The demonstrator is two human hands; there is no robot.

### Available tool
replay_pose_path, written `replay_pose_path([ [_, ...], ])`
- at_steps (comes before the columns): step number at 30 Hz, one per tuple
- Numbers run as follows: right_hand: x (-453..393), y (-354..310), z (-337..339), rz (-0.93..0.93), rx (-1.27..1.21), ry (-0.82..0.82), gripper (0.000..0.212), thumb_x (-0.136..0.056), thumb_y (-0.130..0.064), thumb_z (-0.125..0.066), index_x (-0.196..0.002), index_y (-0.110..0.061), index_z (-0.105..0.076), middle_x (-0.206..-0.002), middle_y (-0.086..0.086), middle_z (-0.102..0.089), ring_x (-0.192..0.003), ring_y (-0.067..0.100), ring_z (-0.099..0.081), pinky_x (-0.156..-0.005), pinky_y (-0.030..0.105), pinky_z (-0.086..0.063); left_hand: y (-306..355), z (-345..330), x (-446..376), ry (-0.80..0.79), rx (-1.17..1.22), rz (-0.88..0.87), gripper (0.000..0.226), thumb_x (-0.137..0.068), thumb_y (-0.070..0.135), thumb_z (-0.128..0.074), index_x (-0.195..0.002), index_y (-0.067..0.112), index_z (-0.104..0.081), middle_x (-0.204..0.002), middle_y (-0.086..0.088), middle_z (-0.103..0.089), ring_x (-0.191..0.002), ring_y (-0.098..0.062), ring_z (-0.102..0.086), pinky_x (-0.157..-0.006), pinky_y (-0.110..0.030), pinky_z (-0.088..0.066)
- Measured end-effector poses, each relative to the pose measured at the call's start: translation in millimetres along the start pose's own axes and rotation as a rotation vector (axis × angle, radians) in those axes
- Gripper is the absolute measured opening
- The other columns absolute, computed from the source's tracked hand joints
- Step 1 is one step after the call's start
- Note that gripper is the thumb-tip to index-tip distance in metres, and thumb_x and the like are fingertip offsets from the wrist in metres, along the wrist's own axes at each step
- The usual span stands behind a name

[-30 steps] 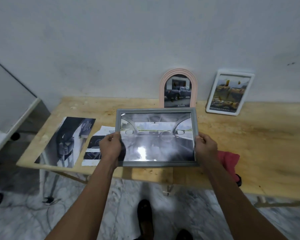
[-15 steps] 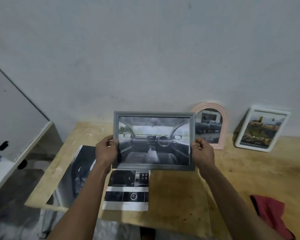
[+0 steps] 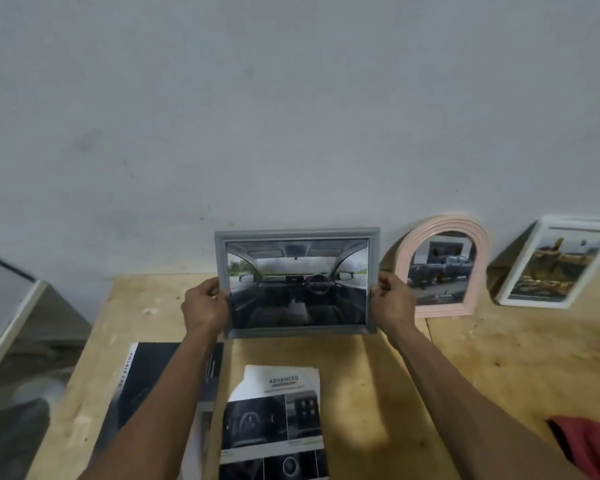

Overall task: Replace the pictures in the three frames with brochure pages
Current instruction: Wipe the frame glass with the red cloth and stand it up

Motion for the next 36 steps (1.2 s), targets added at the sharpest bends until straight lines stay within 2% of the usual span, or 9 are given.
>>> replay_pose_path([
  [4, -17.3, 5.9, -14.0, -0.052, 0.016, 0.009, 0.026, -0.097, -0.009, -0.051, -0.121, -0.011, -0.062, -0.103, 0.007, -0.062, -0.093, 0.023, -0.054, -0.083, 0.024, -0.040, -6.6, -15.6, -17.4, -0.009, 0.002, 0.009, 0.027, -0.094, 0.003, -0.061, -0.119, 0.009, -0.071, -0.098, -0.002, -0.068, -0.094, -0.024, -0.063, -0.091, -0.028, -0.048],
  [7, -25.8, 13.7, -23.5, -0.051, 0.048, 0.014, 0.025, -0.097, -0.011, -0.051, -0.120, -0.012, -0.061, -0.107, 0.010, -0.065, -0.094, 0.026, -0.057, -0.084, 0.028, -0.044, -9.0, -24.0, -24.0, -0.012, 0.003, 0.012, 0.026, -0.093, -0.002, -0.058, -0.112, 0.009, -0.073, -0.095, -0.004, -0.069, -0.092, -0.026, -0.064, -0.088, -0.025, -0.046],
  [12, -30.7, 24.3, -34.4, -0.092, 0.044, -0.005, 0.031, -0.098, -0.011, -0.051, -0.129, -0.012, -0.056, -0.114, 0.012, -0.064, -0.104, 0.030, -0.058, -0.096, 0.035, -0.047, -6.7, -32.3, -29.0, 0.002, -0.043, -0.034, 0.030, -0.092, -0.003, -0.054, -0.111, 0.009, -0.074, -0.095, -0.001, -0.070, -0.086, -0.019, -0.062, -0.083, -0.024, -0.048],
  [15, -34.1, 25.1, -36.7, -0.097, 0.045, 0.000, 0.030, -0.098, -0.010, -0.051, -0.128, -0.013, -0.058, -0.116, 0.011, -0.064, -0.103, 0.029, -0.058, -0.091, 0.029, -0.046, -7.6, -32.9, -31.8, 0.026, -0.067, -0.037, 0.030, -0.093, -0.002, -0.052, -0.108, 0.009, -0.075, -0.093, -0.003, -0.070, -0.084, -0.019, -0.060, -0.079, -0.026, -0.047],
  [18, -35.1, 24.5, -38.2, -0.114, 0.003, 0.005, 0.030, -0.099, -0.008, -0.049, -0.127, -0.012, -0.060, -0.118, 0.013, -0.064, -0.100, 0.030, -0.058, -0.081, 0.026, -0.050, -9.6, -34.5, -33.7, 0.022, -0.062, -0.019, 0.031, -0.093, -0.003, -0.051, -0.112, 0.006, -0.074, -0.095, -0.001, -0.068, -0.086, -0.019, -0.060, -0.082, -0.023, -0.043],
  [21, -35.2, 21.7, -39.6, -0.091, 0.053, 0.001, 0.032, -0.099, -0.010, -0.049, -0.130, -0.014, -0.058, -0.116, 0.010, -0.066, -0.095, 0.025, -0.056, -0.090, 0.031, -0.048, -9.0, -35.5, -35.3, 0.030, -0.060, -0.023, 0.032, -0.093, -0.005, -0.049, -0.110, 0.006, -0.074, -0.092, 0.001, -0.067, -0.084, -0.020, -0.059, -0.082, -0.022, -0.037],
  [28, -37.5, 17.8, -40.6, -0.085, 0.044, 0.004, 0.038, -0.099, -0.011, -0.048, -0.137, -0.014, -0.052, -0.121, 0.011, -0.065, -0.098, 0.028, -0.060, -0.095, 0.033, -0.050, -13.5, -37.8, -38.8, 0.035, -0.012, -0.017, 0.035, -0.093, -0.005, -0.048, -0.115, 0.006, -0.073, -0.097, 0.004, -0.066, -0.088, -0.020, -0.060, -0.090, -0.023, -0.030],
  [32, -35.3, 16.4, -39.7, -0.059, 0.048, 0.011, 0.037, -0.100, -0.010, -0.047, -0.136, -0.014, -0.052, -0.116, 0.012, -0.065, -0.092, 0.028, -0.061, -0.083, 0.027, -0.047, -15.7, -39.5, -39.7, 0.023, 0.009, -0.017, 0.035, -0.093, -0.004, -0.049, -0.115, 0.007, -0.073, -0.099, 0.003, -0.069, -0.092, -0.021, -0.062, -0.089, -0.023, -0.034],
  [36, -35.3, 13.7, -39.8, -0.027, 0.039, 0.034, 0.037, -0.099, -0.013, -0.048, -0.136, -0.015, -0.052, -0.115, 0.012, -0.066, -0.092, 0.030, -0.063, -0.086, 0.037, -0.054, -14.4, -37.0, -40.5, 0.035, 0.024, -0.028, 0.035, -0.093, -0.001, -0.050, -0.117, 0.011, -0.073, -0.110, -0.006, -0.074, -0.093, -0.019, -0.061, -0.094, -0.025, -0.044],
])
Point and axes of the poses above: each hand's wrist, its own x-axis away from the middle knuckle, its own z-axis out of the back of the hand, y = z × x, the point moved 10 cm from there along -x, towards the middle knuckle
